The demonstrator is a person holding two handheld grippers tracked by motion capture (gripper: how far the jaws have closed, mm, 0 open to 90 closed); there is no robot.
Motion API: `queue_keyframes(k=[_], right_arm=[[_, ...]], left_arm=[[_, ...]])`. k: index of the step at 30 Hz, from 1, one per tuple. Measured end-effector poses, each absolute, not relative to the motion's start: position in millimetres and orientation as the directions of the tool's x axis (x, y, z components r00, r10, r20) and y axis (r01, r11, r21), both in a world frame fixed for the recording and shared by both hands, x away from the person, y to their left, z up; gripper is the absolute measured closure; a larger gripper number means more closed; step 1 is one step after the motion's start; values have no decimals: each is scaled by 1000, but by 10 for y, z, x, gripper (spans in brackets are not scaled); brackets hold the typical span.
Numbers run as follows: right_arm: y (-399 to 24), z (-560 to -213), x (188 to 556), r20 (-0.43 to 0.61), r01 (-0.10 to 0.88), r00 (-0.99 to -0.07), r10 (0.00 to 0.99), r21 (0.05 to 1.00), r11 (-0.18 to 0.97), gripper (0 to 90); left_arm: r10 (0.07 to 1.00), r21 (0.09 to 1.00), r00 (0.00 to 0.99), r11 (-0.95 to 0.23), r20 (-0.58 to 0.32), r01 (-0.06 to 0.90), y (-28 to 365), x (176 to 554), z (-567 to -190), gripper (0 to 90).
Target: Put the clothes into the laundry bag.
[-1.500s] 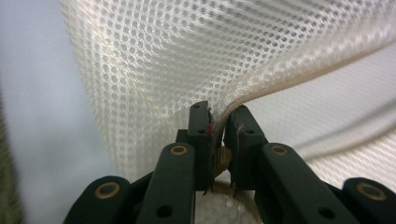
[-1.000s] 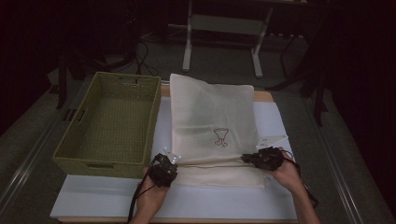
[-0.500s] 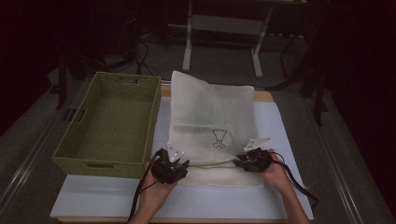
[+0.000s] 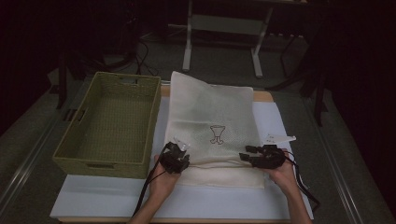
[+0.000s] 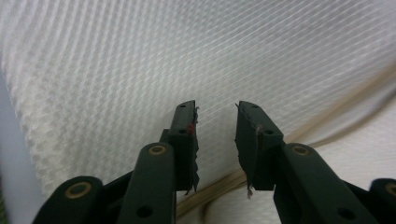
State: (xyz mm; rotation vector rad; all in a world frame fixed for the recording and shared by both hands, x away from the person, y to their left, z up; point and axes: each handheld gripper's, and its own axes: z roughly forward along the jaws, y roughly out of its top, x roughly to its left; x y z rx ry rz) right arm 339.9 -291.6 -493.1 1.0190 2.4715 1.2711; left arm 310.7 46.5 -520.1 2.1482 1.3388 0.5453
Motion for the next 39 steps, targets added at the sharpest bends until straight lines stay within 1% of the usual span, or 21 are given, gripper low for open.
queue_keyframes(k=[1,2,3,4,5,6,9,10,12,13,14,15,16,17,18,20,22,26,29,35,39], right_arm=[[-2915,-4963,3398,123,496,-739,662,764,412,503],[-2910,-4997,3398,99,495,-738,667,752,436,509],[-2901,-5029,3398,71,496,-733,676,736,461,514],[-2901,-5029,3398,71,496,-733,676,736,461,514],[-2889,-5059,3395,42,498,-727,685,719,485,514],[-2875,-5105,3390,16,493,-734,679,701,516,523],[-2840,-5159,3382,-36,487,-736,676,665,566,530],[-2840,-5159,3382,-36,487,-736,676,665,566,530],[-2805,-5216,3389,-72,483,-737,672,639,598,531],[-2805,-5209,3388,-67,486,-735,675,642,593,528],[-2817,-5189,3388,-53,487,-735,676,654,580,513],[-2839,-5163,3386,-32,487,-736,676,668,562,497],[-2839,-5163,3386,-32,487,-736,676,668,562,497],[-2862,-5132,3381,-12,489,-733,680,686,539,497],[-2909,-5071,3372,12,486,-727,687,716,502,472],[-2961,-5008,3365,45,486,-718,695,747,454,470],[-3015,-4945,3356,56,483,-705,707,768,421,463],[-3089,-4879,3338,61,482,-682,729,786,386,449],[-3140,-4851,3333,96,498,-662,743,797,341,441],[-3203,-4843,3332,94,509,-625,775,802,313,437],[-3248,-4858,3345,94,521,-597,797,801,296,435]], left_arm=[[910,629,412,-351,53,694,493,3123,-5231,714],[911,637,412,-336,32,694,527,3130,-5244,710],[912,636,410,-335,32,696,541,3136,-5243,709],[912,636,410,-335,32,696,541,3136,-5243,709],[912,636,410,-335,32,696,541,3136,-5243,709],[915,637,392,-358,94,683,537,3140,-5250,713],[922,640,382,-327,56,696,574,3159,-5248,699],[922,640,382,-327,56,696,574,3159,-5248,693],[919,650,392,-327,50,686,575,3154,-5246,677],[916,655,401,-321,30,684,586,3151,-5234,657],[916,655,401,-321,30,684,586,3151,-5234,636],[914,673,406,-300,-1,676,599,3131,-5197,626],[914,673,406,-300,-1,676,599,3131,-5197,619],[914,673,406,-300,-1,676,599,3131,-5197,619],[908,697,418,-284,-25,659,600,3100,-5142,608],[902,710,429,-278,-38,647,592,3080,-5113,602],[900,712,434,-276,-45,645,594,3070,-5102,597],[896,735,438,-247,-74,631,623,3025,-5038,593],[887,755,454,-240,-85,611,641,2976,-4975,588],[870,782,482,-229,-102,579,688,2869,-4892,582],[858,785,501,-230,-115,575,711,2804,-4890,576]])
